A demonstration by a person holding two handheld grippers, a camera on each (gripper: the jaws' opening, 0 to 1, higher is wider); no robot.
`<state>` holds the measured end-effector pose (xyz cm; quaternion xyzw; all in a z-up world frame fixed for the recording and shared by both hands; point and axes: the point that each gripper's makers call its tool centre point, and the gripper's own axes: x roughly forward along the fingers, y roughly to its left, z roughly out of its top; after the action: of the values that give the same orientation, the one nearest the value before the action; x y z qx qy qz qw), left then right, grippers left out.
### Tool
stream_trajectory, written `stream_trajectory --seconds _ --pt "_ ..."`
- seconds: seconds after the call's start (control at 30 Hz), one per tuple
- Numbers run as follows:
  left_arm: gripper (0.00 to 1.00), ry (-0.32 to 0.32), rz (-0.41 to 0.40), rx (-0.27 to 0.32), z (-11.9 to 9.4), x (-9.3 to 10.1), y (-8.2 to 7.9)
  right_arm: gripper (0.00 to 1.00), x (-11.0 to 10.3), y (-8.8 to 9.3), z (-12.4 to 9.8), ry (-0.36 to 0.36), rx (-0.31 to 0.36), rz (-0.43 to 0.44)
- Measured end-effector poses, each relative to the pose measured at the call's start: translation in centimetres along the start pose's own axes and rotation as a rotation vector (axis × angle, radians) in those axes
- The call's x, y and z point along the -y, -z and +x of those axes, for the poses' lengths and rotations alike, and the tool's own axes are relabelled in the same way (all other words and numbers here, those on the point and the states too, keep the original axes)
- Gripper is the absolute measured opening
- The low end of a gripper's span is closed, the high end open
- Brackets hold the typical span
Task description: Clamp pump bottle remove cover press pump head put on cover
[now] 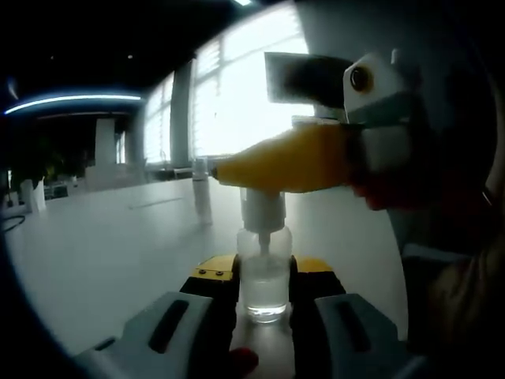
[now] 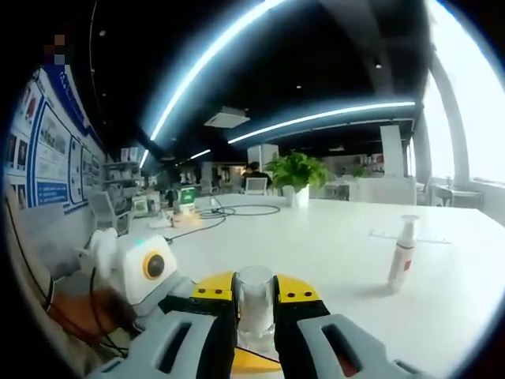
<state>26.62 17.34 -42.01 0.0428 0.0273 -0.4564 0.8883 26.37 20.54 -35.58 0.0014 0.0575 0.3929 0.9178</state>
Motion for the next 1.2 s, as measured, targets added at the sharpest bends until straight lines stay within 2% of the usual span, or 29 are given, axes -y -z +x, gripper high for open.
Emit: stream_trajectory --seconds 0.13,0.37,0.47,0.63,0.83,1.2 --pt "0.15 0.0 -0.002 -0.001 0.0 -0.1 0.0 0.17 0.1 -0.1 0.0 0.009 0.005 -0.024" --pt "0.15 0.0 -0.004 -0.001 0.0 -0.1 0.1 0.18 -0.2 -2.5 -0.8 -0.022 0.105 0.034" --pt "0.15 -0.002 -0.003 -0.001 0.0 -0.1 0.1 0.18 -0.3 -3.3 -1.2 -0.025 0.127 0.036" --pt "0.15 -0.002 -0.001 -0.001 0.0 -0.1 0.1 0.12 -0.1 -3.8 -1.5 -0.002 0.138 -0.006" --pt "0.15 -0.001 0.001 -0.001 0.0 0.0 0.0 0.0 0.4 -3.8 -1.8 0.031 0.144 -0.038" --pt "0.15 -0.002 0.003 0.0 0.0 -0.1 0.0 0.0 1.7 -4.2 -2.8 0.071 0.161 -0.067"
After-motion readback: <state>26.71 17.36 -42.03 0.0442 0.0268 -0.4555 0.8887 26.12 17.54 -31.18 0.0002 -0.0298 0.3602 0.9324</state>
